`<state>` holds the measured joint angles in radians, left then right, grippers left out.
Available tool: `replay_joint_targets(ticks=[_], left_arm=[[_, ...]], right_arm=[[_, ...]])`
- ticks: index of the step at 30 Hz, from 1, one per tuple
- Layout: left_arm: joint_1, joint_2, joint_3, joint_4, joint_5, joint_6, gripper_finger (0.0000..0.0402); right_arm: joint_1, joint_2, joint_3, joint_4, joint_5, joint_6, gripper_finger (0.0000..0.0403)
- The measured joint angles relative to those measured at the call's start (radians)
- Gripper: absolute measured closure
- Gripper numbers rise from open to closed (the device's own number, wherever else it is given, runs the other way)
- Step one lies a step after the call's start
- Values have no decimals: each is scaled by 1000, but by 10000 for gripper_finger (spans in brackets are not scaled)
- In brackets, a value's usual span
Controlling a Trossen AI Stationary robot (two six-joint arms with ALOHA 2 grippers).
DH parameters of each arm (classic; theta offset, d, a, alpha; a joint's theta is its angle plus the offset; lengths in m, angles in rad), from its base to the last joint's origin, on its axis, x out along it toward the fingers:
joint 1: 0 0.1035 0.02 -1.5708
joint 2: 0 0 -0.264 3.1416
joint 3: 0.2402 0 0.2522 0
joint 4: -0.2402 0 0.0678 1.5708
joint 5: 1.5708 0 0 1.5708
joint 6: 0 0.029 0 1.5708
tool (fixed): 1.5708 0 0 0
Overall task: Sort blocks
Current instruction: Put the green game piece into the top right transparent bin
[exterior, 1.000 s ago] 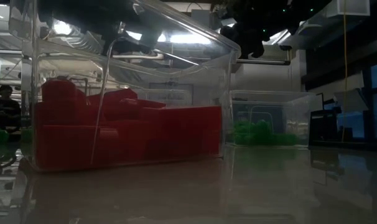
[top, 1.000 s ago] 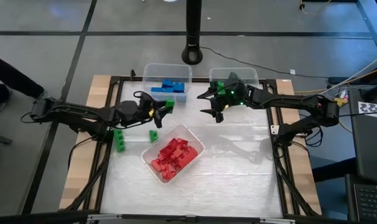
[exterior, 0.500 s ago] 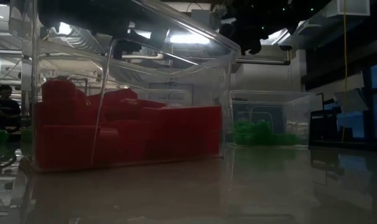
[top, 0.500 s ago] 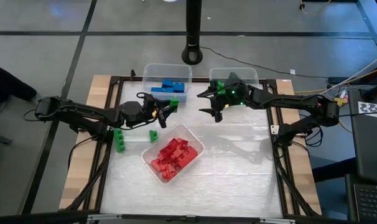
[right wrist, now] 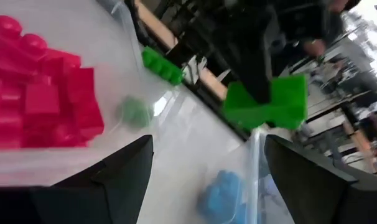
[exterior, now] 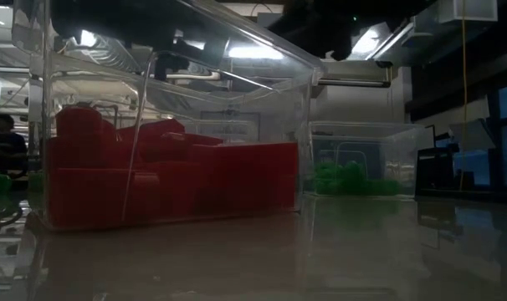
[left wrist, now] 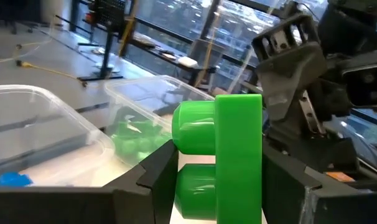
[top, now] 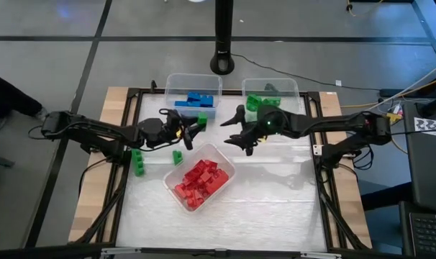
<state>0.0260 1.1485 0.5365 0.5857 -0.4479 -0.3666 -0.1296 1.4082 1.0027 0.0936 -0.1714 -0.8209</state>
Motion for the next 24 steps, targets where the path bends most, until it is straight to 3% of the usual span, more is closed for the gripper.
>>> replay_joint_targets(ticks=[7,17,24], left_arm=[[-48,0,0,6,79,77,233],[-69,0,0,59,80,-14,233],[-70,-1,0,65,79,-27,233]], right_arm=[[47,64,0,168,93,-84,94],[81,118,0,380,99,-223,92],[77,118,15,396,182,-179,55]])
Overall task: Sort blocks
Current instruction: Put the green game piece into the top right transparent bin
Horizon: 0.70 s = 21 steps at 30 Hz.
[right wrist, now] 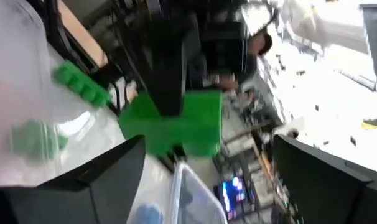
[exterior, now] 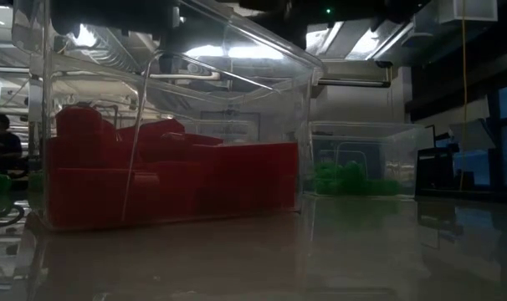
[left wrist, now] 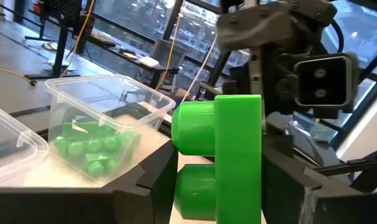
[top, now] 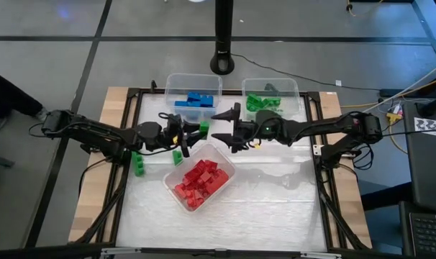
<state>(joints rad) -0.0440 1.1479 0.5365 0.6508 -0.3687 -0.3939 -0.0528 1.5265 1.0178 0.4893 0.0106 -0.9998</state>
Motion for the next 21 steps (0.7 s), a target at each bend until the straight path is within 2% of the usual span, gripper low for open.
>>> replay_joint_targets(ticks=[3,8,21], left_arm=[[0,-1,0,6,0,-12,233],[0,-1,0,54,0,-14,233],[-10,-1,0,91,0,-48,233]], right_arm=[[14,0,18,-51,51,-1,30],[35,0,18,-37,18,-55,5],[34,42,18,64,-2,-78,13]])
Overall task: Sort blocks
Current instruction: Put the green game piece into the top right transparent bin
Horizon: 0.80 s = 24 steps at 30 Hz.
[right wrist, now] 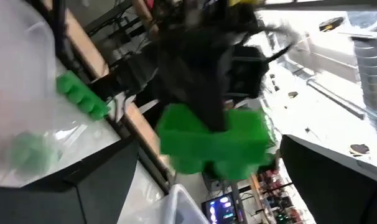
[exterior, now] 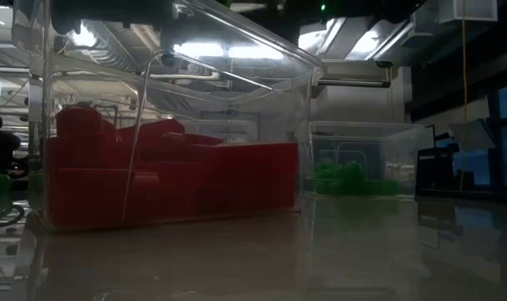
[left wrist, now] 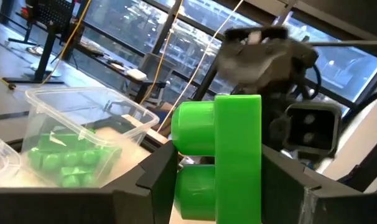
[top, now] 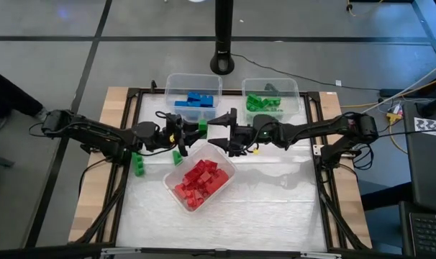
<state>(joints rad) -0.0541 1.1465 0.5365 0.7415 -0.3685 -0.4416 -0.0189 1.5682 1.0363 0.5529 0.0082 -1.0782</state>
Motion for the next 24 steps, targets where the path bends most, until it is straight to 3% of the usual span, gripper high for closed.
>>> replay_joint_targets(ticks=[9,24], left_arm=[[1,0,0,8,14,-1,233],[-6,1,0,3,38,11,233]], right_arm=[[-1,50,0,137,9,-15,13],[-1,151,97,128,26,-28,13]])
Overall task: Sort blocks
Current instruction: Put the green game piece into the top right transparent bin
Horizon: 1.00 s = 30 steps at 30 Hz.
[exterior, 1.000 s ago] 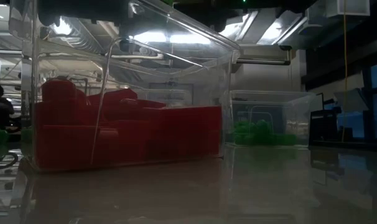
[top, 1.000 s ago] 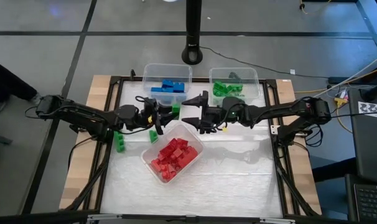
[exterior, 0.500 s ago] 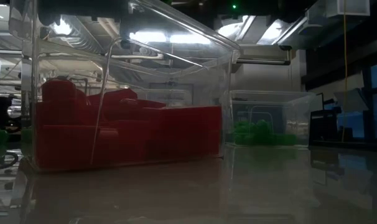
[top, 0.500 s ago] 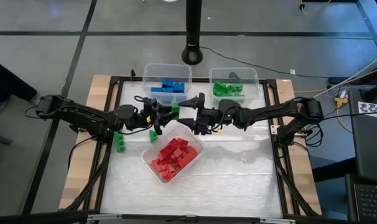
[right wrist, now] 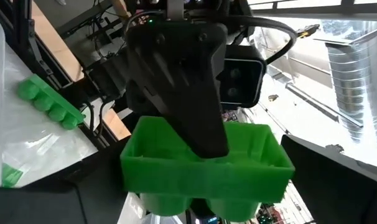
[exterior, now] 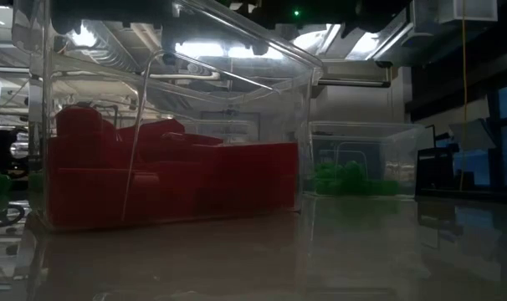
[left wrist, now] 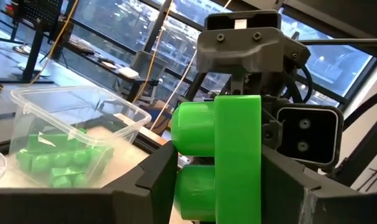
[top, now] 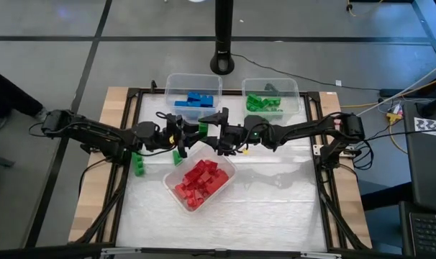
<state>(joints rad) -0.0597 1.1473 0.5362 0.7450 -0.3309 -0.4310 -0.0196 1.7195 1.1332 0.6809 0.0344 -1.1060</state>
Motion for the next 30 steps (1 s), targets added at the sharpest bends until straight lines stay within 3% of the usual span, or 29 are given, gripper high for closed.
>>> replay_joint_targets(ticks=[4,9,14,20,25,30], left_arm=[[0,0,0,2,8,10,233],[0,0,0,5,7,19,233],[1,-1,0,5,6,15,227],[1,-16,0,-3,7,13,167],[1,-99,0,-81,0,98,135],[2,-214,0,-289,-132,121,139]], right_arm=[[0,0,0,-2,0,0,34],[0,0,0,-8,0,0,107],[0,0,0,-23,0,0,110],[0,-14,-1,-56,8,22,109],[0,-108,-1,-151,105,28,104],[-7,-259,-1,-388,235,25,105]])
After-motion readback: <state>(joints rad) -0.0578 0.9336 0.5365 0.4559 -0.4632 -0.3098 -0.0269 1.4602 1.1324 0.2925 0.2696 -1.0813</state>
